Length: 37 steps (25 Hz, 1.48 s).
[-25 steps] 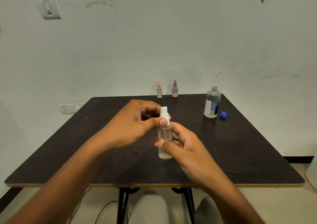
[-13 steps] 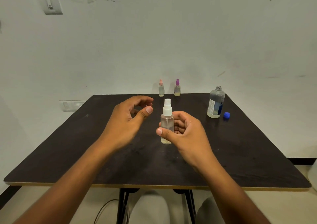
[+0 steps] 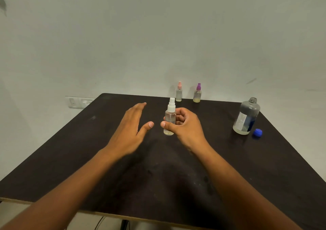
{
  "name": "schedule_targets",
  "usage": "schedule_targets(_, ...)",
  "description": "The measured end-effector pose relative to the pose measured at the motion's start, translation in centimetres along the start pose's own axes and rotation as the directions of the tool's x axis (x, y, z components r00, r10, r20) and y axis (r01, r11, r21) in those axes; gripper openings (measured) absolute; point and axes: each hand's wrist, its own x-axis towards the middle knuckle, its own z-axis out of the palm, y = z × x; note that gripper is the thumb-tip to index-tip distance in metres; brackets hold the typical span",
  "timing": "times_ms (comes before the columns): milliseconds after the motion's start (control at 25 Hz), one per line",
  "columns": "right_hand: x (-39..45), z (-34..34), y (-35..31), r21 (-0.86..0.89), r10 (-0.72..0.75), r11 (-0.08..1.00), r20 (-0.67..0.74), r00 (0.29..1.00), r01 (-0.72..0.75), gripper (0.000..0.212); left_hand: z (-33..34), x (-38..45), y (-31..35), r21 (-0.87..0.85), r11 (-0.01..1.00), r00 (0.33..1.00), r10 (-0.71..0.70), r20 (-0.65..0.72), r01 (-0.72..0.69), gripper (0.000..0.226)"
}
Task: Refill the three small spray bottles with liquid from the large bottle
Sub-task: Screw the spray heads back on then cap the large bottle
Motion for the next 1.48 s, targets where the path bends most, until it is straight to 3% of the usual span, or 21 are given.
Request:
schedule_targets(240, 7.9, 3.2, 4.5, -0.063, 0.029, 0.998, -0.014, 0.999, -0.03, 0.05, 3.3, 5.6, -5.4, 0.175, 0.984, 0.998, 0.035, 0.054, -0.044, 0.081)
schedule_targets(560, 18.4, 7.0, 10.5, -0.101, 0.041, 0.994, -0.063, 0.997, -0.048, 0.048, 7.6, 14.2, -12.3, 0.241, 0.968, 0.994, 0.052, 0.098, -0.074, 0.083)
schedule_targets(920, 28.9, 10.4, 12.4, -0.203, 0.003, 0.979, -0.111, 0.994, -0.026, 0.047, 9.1, 20.0, -16.7, 0.26, 0.961, 0.994, 0.072, 0.086, -0.092, 0.08)
schedule_targets(1480, 32.8, 12.7, 13.6, -0.285, 0.02, 0.957, -0.095, 0.995, -0.047, 0.051, 8.5, 21.0, -18.7, 0.264, 0.963, 0.996, 0.04, 0.076, -0.059, 0.078)
